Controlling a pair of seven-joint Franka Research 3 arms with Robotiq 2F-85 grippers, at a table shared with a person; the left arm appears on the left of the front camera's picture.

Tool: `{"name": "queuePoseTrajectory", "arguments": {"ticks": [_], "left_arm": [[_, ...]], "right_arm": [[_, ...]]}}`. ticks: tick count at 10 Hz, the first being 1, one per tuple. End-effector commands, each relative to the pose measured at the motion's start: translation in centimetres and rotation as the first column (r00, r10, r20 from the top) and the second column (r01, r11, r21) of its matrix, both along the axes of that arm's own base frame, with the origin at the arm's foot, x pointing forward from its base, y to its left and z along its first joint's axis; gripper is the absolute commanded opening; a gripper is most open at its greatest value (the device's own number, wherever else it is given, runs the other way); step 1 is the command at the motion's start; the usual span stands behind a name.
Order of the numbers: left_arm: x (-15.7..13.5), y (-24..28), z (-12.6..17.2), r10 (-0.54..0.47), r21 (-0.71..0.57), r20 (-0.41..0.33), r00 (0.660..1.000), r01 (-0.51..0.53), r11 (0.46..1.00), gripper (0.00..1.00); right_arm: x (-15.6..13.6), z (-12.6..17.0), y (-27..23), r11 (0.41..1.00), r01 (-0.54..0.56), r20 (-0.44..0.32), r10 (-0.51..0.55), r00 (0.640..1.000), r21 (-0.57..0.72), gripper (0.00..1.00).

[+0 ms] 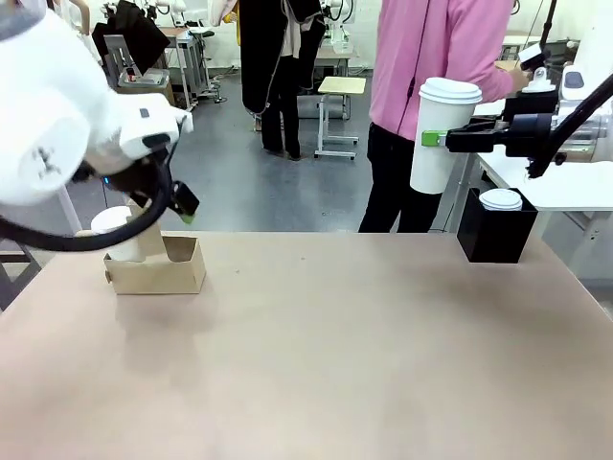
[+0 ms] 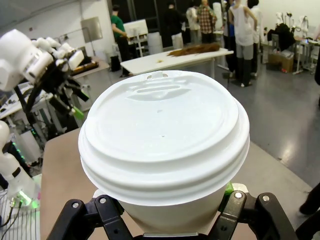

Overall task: Pour a drink into a cup and package it in a carrier.
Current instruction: Position the Cup Carrier in the center of the table.

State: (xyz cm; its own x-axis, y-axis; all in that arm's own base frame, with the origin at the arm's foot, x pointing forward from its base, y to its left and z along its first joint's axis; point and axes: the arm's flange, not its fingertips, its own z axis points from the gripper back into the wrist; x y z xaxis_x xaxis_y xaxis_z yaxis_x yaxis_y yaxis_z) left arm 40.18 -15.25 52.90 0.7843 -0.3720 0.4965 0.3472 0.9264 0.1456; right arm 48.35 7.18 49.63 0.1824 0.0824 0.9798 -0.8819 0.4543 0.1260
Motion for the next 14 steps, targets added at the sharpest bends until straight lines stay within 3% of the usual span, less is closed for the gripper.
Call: {"name": "queuePoseTrajectory", "arguments": {"ticks": [1,4,6,10,11,12,13,14], "left_arm": [[2.4,0.2,2.5,0.101,0.018,-0.022,0.995,-0.101,0.995,1.00],[7.1,2.8,3.4,0.258,0.018,-0.058,0.964,-0.257,0.966,1.00],[9.5,4.5,1.9,0.324,0.015,-0.102,0.941,-0.324,0.946,1.00],[11.6,6.3,-1.5,0.402,0.047,-0.153,0.903,-0.400,0.915,1.00],[11.8,6.5,-1.8,0.416,0.052,-0.160,0.895,-0.413,0.909,0.43],[11.8,6.5,-1.8,0.422,0.038,-0.164,0.892,-0.421,0.906,0.40],[11.8,6.6,-1.7,0.425,0.031,-0.167,0.889,-0.426,0.904,0.00],[11.7,6.6,-1.6,0.422,0.020,-0.173,0.890,-0.425,0.905,0.00]], "right_arm": [[-0.1,0.2,-0.1,1.000,-0.013,0.004,0.013,1.000,0.003,0.80],[-0.1,0.2,-0.1,1.000,-0.013,0.004,0.013,1.000,0.003,0.80],[-0.1,0.2,-0.1,1.000,-0.013,0.004,0.013,1.000,0.003,0.80],[-0.1,0.2,-0.1,1.000,-0.013,0.004,0.013,1.000,0.003,0.80],[-0.1,0.2,-0.1,1.000,-0.013,0.004,0.013,1.000,0.003,0.80],[-0.1,0.2,-0.1,1.000,-0.013,0.004,0.013,1.000,0.003,0.80],[-0.1,0.2,-0.1,1.000,-0.013,0.004,0.013,1.000,0.003,0.80],[-0.1,0.2,-0.1,1.000,-0.013,0.004,0.013,1.000,0.003,0.80]]}}
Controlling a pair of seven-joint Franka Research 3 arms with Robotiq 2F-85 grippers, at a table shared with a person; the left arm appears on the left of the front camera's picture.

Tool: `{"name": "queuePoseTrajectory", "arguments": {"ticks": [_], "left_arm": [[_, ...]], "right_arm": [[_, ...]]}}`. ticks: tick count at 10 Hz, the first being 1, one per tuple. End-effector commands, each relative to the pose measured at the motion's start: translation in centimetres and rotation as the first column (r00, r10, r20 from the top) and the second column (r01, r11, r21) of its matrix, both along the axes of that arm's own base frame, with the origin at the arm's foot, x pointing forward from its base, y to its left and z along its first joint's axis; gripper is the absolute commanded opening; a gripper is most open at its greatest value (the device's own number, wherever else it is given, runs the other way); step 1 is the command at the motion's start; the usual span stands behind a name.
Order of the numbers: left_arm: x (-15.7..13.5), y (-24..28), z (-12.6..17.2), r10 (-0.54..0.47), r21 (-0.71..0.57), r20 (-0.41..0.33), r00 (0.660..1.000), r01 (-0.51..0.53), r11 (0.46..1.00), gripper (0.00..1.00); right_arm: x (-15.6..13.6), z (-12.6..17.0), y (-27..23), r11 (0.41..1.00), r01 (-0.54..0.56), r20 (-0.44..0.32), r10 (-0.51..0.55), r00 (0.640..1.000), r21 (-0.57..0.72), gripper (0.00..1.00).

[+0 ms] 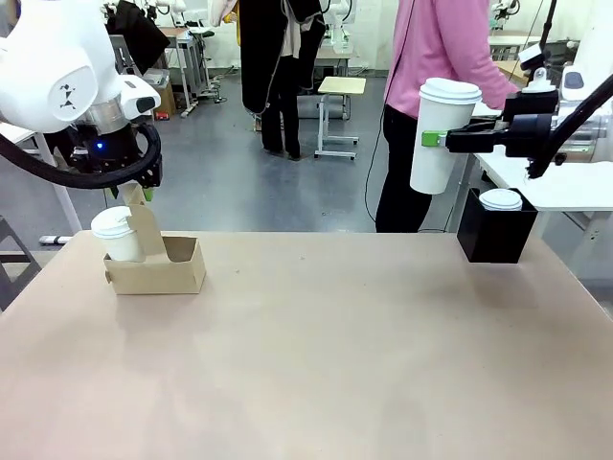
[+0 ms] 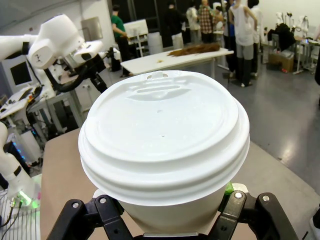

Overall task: Pour a drink into a cup and package it in a carrier.
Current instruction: Position the Cup Carrier in the center of the table.

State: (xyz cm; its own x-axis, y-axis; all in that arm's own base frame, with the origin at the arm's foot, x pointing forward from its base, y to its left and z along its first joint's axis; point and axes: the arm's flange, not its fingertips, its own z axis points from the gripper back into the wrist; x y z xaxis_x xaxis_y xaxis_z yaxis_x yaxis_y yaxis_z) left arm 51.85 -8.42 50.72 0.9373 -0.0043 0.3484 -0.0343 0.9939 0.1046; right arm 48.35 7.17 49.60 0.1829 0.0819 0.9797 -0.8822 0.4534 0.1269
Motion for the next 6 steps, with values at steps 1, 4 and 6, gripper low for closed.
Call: {"name": "queuePoseTrajectory", "arguments": {"ticks": [1,4,6], "left_arm": [[0.11,-0.12,0.48,0.027,-0.006,-0.010,1.000,-0.027,1.000,0.00],[0.37,-0.40,-0.05,0.026,-0.029,-0.021,0.999,-0.027,0.999,0.00],[0.58,-0.45,-0.32,0.027,-0.040,-0.027,0.999,-0.028,0.999,0.00]], "right_arm": [[-0.13,0.28,-0.04,1.000,-0.012,0.004,0.012,1.000,0.002,0.80],[-0.13,0.28,-0.04,1.000,-0.012,0.004,0.012,1.000,0.002,0.80],[-0.13,0.28,-0.04,1.000,-0.012,0.004,0.012,1.000,0.002,0.80]]}}
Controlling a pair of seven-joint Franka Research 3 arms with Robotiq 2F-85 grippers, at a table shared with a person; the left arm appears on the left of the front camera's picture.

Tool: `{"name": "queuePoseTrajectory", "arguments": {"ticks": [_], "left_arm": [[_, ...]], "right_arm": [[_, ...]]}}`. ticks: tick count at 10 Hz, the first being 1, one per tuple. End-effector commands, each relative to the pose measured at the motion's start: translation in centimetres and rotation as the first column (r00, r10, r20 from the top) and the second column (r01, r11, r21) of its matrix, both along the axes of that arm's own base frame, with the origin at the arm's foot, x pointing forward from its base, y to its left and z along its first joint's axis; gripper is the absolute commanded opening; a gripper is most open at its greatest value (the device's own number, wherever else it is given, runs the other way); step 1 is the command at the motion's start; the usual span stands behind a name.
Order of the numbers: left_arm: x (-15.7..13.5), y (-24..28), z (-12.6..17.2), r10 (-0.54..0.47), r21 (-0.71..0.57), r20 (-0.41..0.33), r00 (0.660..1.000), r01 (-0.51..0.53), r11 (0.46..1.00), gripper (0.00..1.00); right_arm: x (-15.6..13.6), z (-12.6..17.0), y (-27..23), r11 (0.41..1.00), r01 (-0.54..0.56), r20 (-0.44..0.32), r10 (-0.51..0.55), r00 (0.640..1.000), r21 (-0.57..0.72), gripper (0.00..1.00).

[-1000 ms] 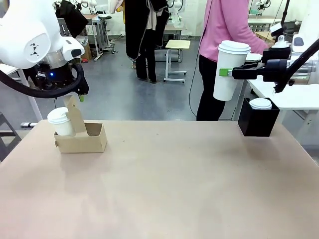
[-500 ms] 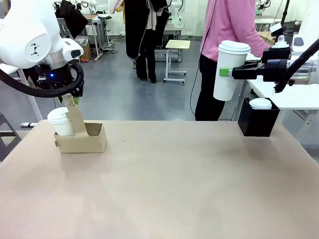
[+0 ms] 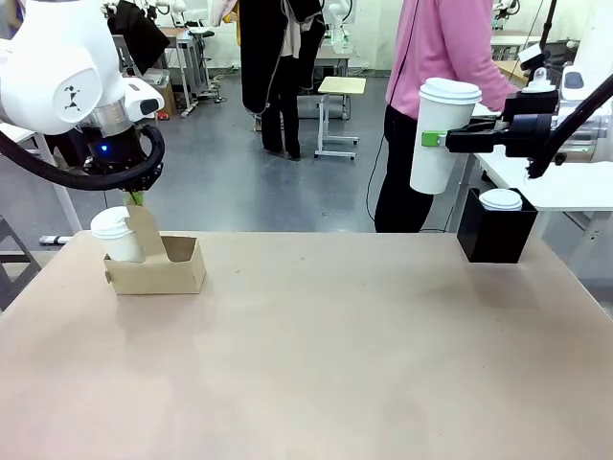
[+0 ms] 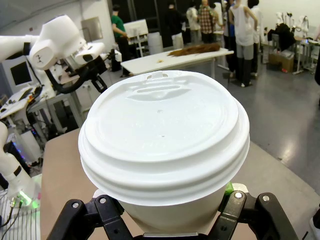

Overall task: Pour a drink into a cup and package it in a carrier.
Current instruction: Position the Cup Carrier in the center of the table.

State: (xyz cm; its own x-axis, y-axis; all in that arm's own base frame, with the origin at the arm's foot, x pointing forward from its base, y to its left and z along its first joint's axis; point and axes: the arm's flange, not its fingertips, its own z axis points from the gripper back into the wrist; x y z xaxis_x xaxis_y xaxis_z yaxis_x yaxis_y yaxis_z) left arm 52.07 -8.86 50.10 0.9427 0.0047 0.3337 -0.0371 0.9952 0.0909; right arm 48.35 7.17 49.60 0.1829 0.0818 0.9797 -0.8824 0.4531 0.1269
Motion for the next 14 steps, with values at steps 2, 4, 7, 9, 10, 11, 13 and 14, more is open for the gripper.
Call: {"name": "queuePoseTrajectory", "arguments": {"ticks": [2,4,7,9,10,11,13,14], "left_arm": [[0.6,-0.3,0.1,0.016,-0.040,-0.057,0.998,-0.018,0.999,0.00],[0.0,-0.1,0.0,0.005,-0.002,0.001,1.000,-0.005,1.000,0.00],[0.1,-0.3,0.0,0.006,-0.010,-0.009,1.000,-0.006,1.000,0.02],[-1.5,-2.7,3.7,0.090,-0.047,-0.005,0.996,-0.090,0.995,0.02],[-2.5,-4.7,6.0,0.108,-0.031,0.015,0.994,-0.108,0.994,0.02],[-3.8,-7.2,8.4,0.121,-0.038,0.025,0.992,-0.120,0.992,0.02],[-6.9,-13.8,11.7,0.108,-0.050,0.031,0.994,-0.106,0.993,0.02],[-8.2,-16.7,12.1,0.109,-0.065,0.011,0.994,-0.108,0.992,0.02]], "right_arm": [[-0.1,0.3,0.0,1.000,-0.012,0.004,0.012,1.000,0.002,0.80],[-0.1,0.3,0.0,1.000,-0.012,0.004,0.012,1.000,0.002,0.80],[-0.1,0.3,0.0,1.000,-0.012,0.004,0.012,1.000,0.002,0.80],[-0.1,0.3,0.0,1.000,-0.012,0.004,0.012,1.000,0.002,0.80],[-0.1,0.3,0.0,1.000,-0.012,0.004,0.012,1.000,0.002,0.80],[-0.1,0.3,0.0,1.000,-0.012,0.004,0.012,1.000,0.002,0.80],[-0.1,0.3,0.0,1.000,-0.012,0.004,0.012,1.000,0.002,0.80],[-0.1,0.3,0.0,1.000,-0.012,0.004,0.012,1.000,0.002,0.80]]}}
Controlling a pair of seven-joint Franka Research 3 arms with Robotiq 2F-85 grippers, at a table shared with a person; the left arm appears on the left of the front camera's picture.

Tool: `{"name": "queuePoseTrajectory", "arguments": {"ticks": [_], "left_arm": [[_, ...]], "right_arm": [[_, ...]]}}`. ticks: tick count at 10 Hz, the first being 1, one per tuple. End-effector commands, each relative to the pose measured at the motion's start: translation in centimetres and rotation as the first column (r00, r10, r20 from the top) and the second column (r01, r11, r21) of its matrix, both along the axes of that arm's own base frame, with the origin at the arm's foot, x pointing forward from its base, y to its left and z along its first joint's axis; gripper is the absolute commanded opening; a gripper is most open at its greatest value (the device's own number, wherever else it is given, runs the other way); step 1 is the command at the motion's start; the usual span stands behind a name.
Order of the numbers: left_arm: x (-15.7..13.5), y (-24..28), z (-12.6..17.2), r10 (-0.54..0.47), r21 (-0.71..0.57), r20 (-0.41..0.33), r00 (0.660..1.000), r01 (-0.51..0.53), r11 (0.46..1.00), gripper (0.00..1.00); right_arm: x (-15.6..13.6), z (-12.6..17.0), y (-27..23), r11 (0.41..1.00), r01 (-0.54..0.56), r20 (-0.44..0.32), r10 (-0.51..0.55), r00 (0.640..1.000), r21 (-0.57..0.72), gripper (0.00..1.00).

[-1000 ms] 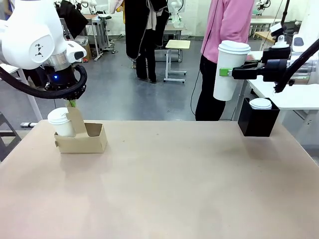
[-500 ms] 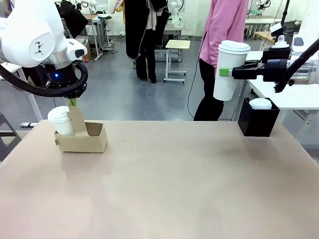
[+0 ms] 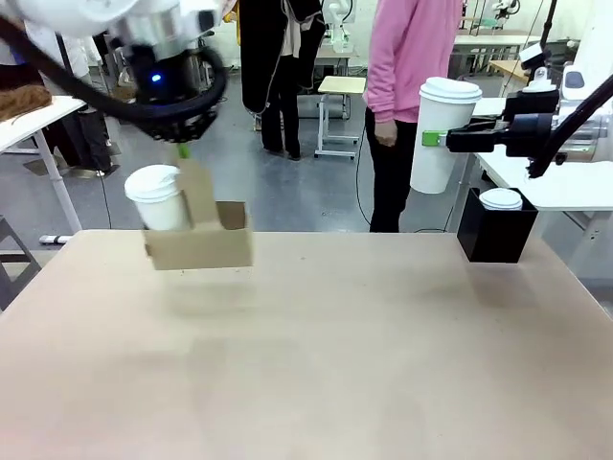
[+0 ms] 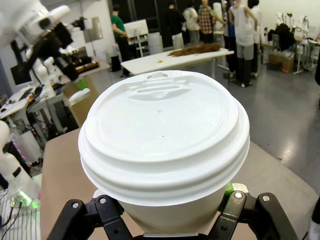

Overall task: Pour a drink into a cup and package it in a carrier.
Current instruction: Position the Cup Carrier in the center of the table.

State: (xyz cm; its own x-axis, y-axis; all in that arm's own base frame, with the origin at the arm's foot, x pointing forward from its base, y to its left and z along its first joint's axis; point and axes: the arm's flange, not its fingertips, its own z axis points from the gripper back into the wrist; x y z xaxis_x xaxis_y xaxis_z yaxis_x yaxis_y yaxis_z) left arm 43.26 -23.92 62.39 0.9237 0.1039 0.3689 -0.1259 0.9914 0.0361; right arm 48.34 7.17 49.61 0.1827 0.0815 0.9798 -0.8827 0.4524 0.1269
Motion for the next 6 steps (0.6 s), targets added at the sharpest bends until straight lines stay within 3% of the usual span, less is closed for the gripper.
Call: {"name": "queuePoseTrajectory", "arguments": {"ticks": [1,6], "left_arm": [[-0.5,-4.6,-0.5,0.017,-0.015,-0.027,0.999,-0.017,1.000,0.02],[-6.2,-16.7,-5.9,-0.038,0.011,-0.033,0.999,0.038,0.999,0.02]], "right_arm": [[-0.1,0.3,0.0,1.000,-0.011,0.004,0.011,1.000,0.001,0.80],[-0.1,0.3,0.0,1.000,-0.011,0.004,0.011,1.000,0.001,0.80]]}}
